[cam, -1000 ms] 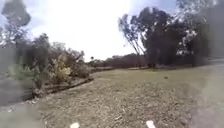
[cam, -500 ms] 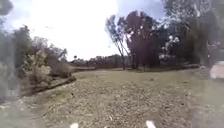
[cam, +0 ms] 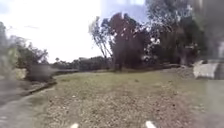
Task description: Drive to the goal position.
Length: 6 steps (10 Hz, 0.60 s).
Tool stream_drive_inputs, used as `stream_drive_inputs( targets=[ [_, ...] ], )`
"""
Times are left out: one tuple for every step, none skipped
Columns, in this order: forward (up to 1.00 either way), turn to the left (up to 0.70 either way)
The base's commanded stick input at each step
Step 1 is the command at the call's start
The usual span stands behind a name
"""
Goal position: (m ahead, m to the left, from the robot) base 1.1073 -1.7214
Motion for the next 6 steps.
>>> stream_drive_inputs(
  targets=[
    [0.5, -0.5],
    [0.5, -0.5],
    [0.5, -0.5],
    [0.5, -0.5],
    [0.5, -0.5],
    [0.5, -0.5]
  ],
)
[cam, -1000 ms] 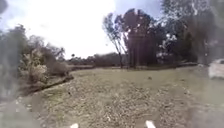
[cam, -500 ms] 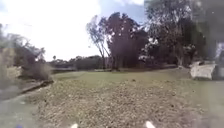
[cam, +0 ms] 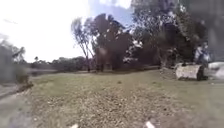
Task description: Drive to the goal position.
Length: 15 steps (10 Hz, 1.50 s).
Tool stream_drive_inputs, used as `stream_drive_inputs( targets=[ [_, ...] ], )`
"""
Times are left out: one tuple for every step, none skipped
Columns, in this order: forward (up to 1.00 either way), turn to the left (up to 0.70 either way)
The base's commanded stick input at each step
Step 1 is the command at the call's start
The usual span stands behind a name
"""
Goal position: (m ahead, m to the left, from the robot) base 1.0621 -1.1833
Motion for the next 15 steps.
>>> stream_drive_inputs(
  targets=[
    [0.5, -0.5],
    [0.5, -0.5],
    [0.5, -0.48],
    [0.5, -0.31],
    [0.5, -0.06],
    [0.5, 0.0],
    [0.5, 0.0],
    [0.5, 0.0],
    [0.5, 0.0],
    [0.5, 0.0],
    [0.5, 0.0],
    [0.5, 0.0],
    [0.5, 0.0],
    [0.5, 0.0],
    [0.5, 0.0]
  ],
)
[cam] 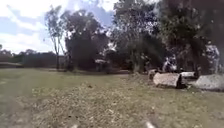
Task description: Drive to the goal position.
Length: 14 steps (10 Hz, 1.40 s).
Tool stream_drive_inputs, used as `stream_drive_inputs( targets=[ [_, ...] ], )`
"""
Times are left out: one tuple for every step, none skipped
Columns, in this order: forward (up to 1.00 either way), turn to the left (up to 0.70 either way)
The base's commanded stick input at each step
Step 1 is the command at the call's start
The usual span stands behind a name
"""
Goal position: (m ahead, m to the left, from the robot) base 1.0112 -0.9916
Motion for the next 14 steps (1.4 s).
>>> stream_drive_inputs(
  targets=[
    [0.5, 0.0],
    [0.5, 0.0],
    [0.5, 0.0],
    [0.5, 0.0],
    [0.5, 0.0],
    [0.5, 0.0],
    [0.5, 0.0],
    [0.5, 0.0],
    [0.5, 0.0],
    [0.5, 0.0],
    [0.5, 0.0],
    [0.5, 0.0],
    [0.5, 0.0],
    [0.5, 0.0]
  ],
)
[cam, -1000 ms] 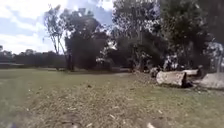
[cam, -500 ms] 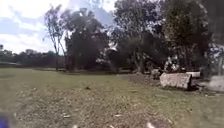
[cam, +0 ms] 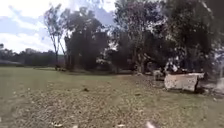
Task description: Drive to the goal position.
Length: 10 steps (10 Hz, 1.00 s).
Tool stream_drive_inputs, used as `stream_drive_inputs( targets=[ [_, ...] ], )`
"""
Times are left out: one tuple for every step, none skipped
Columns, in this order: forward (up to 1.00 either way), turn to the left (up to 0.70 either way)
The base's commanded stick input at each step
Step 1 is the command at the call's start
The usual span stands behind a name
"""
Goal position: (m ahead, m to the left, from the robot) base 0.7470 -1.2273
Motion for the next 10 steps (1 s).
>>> stream_drive_inputs(
  targets=[
    [0.5, 0.0],
    [0.5, 0.0],
    [0.5, 0.0],
    [0.5, 0.0],
    [0.5, -0.02],
    [0.44, -0.35],
    [0.14, -0.48],
    [0.0, -0.5],
    [0.0, -0.5],
    [0.0, -0.5]
  ],
)
